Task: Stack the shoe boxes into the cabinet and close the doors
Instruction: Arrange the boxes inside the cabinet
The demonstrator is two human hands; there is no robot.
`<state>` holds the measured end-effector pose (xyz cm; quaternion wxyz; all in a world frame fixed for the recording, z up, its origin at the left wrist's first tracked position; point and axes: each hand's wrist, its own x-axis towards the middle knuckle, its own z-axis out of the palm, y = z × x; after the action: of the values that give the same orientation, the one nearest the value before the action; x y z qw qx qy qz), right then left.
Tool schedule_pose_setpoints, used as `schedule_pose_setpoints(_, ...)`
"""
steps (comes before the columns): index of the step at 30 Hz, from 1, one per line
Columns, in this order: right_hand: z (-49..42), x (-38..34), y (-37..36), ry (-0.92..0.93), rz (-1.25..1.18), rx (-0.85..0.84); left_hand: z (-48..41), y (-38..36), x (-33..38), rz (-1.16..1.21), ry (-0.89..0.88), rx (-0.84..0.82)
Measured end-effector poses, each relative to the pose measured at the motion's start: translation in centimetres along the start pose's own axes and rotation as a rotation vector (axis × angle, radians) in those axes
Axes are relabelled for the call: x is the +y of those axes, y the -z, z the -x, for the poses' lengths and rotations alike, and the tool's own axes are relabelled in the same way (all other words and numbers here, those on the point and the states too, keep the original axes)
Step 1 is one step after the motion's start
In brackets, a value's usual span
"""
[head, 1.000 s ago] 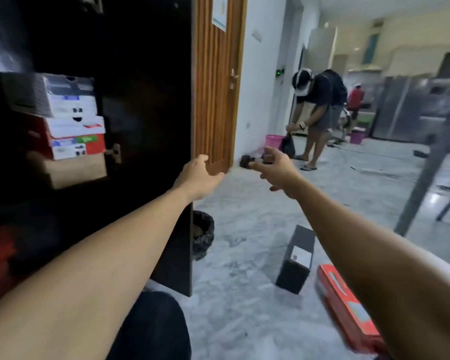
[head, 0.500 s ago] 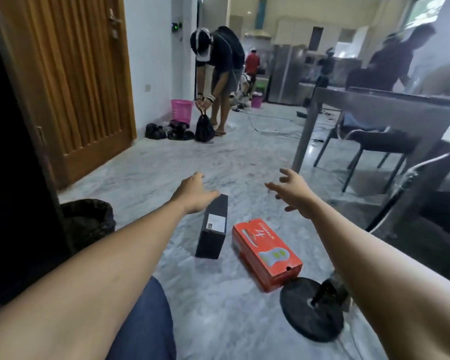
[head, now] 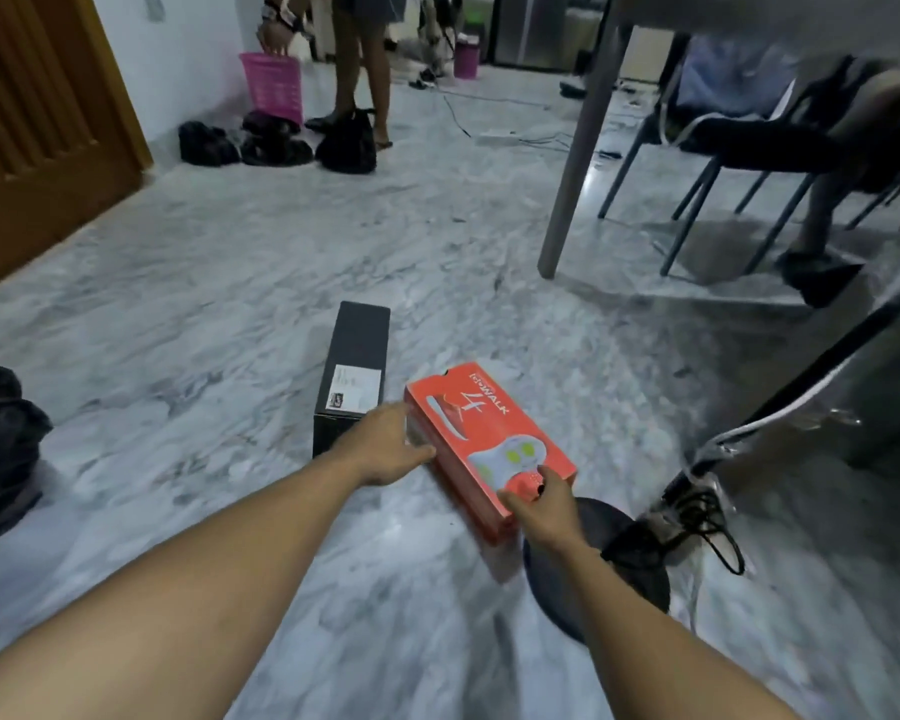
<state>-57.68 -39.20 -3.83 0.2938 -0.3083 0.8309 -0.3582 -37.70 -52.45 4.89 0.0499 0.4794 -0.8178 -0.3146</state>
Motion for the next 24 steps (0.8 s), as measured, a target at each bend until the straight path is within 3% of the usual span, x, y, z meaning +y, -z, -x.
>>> schedule_pose_setpoints(5, -1.7, 2.5, -2.0, 0.019, -0.012, 0.147, -5.1, -5.6, -0.6, -0.036, -0.086, -0.115)
schedule_pose_setpoints(13, -2.8, 5.3, -4.2, 0.009, -0.090, 0.123, -11.0, -10.8, -0.6, -0.215, -0.106, -0.226)
schedule_pose_setpoints(19, -3.5, 6.2, -4.6, 0.077, -0.057, 0.155, -13.1, -12.8, -3.1, -0.364, -0.149, -0.234)
schedule_pose_setpoints(24, -3.1, 6.8, -3.8, 0.151, 0.038, 0.159, -11.1, -12.8, -3.1, -0.398, -0.131, -0.137)
